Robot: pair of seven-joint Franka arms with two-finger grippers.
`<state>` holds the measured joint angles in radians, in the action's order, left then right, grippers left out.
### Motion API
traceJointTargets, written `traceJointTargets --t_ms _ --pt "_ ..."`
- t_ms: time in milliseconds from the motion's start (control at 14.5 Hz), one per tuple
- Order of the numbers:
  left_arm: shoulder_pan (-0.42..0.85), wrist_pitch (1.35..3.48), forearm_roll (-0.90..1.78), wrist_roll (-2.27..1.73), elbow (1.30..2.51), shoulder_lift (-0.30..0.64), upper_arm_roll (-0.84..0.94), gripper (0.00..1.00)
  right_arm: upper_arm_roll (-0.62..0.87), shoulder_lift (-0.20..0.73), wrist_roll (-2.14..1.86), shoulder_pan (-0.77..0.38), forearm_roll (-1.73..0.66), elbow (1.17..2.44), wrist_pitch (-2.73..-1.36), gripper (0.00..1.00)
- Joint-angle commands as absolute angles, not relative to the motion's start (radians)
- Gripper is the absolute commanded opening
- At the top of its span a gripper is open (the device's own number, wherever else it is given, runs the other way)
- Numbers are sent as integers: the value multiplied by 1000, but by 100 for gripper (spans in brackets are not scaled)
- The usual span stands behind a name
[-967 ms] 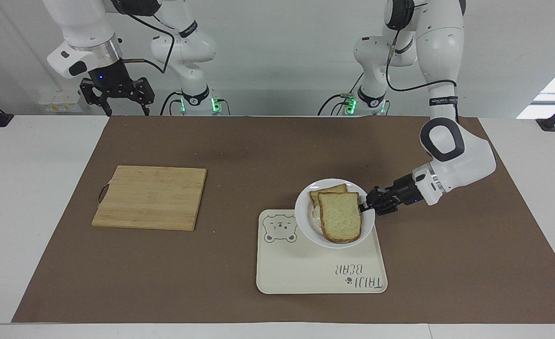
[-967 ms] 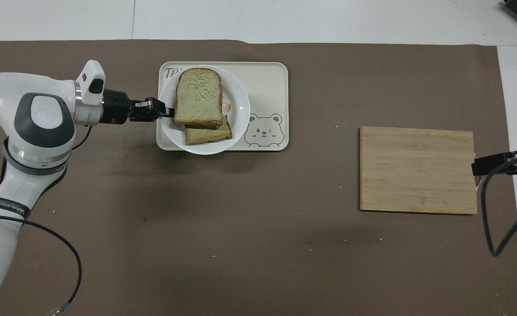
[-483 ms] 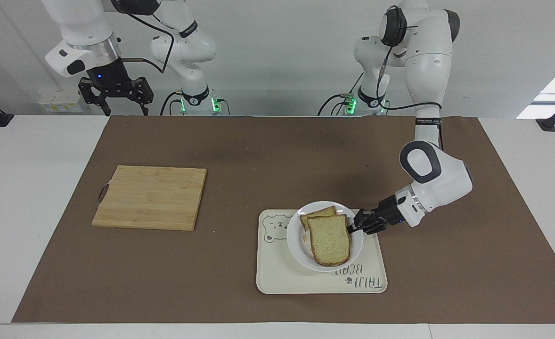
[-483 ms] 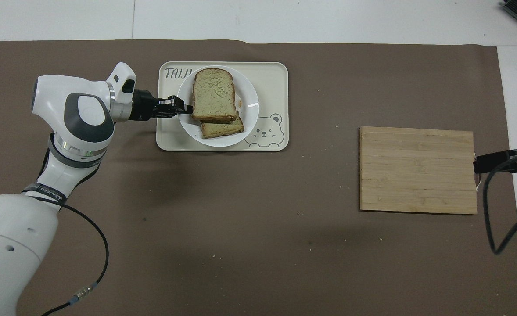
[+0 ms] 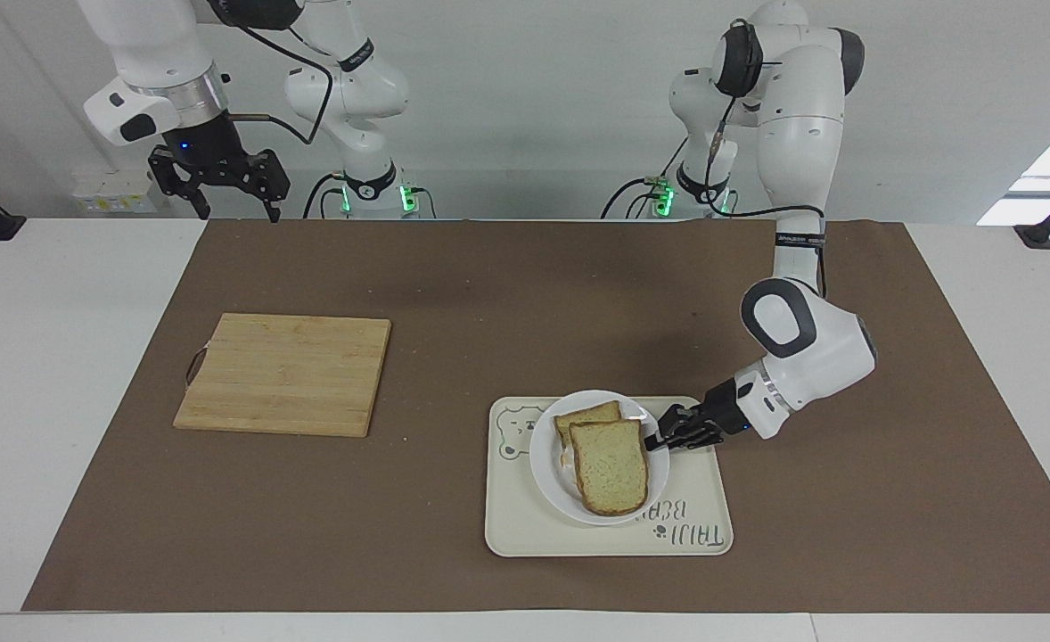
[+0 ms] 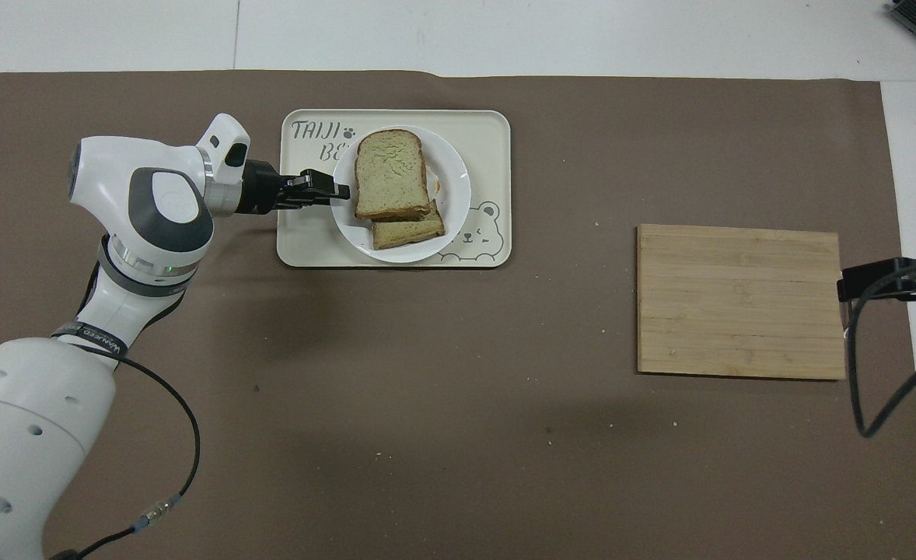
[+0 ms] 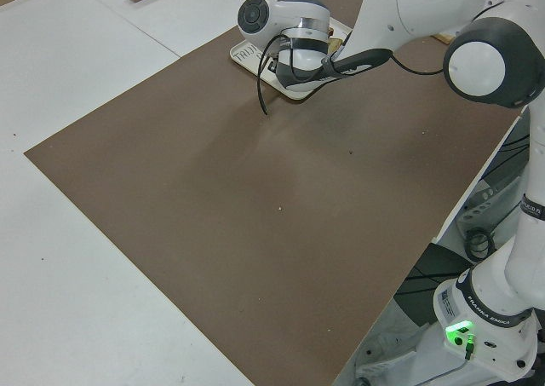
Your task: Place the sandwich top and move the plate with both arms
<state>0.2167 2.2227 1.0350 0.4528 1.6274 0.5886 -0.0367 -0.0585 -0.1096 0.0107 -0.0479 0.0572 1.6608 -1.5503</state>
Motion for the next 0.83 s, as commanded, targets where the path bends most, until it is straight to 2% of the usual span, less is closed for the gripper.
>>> traceJointTargets --t_ms 0,345,622,760 --pt "198 2214 977 440 1612 569 -49 100 -54 -104 25 -41 49 1649 -1551 100" --pt "192 2143 940 361 1637 462 -113 100 -54 -104 21 -41 49 1649 -1548 100" --pt "190 2112 581 212 1643 391 -133 100 -54 -104 21 -41 49 1649 -1548 100" --pt "190 2077 500 198 1643 358 -161 100 -54 -104 21 -41 49 1649 -1548 100"
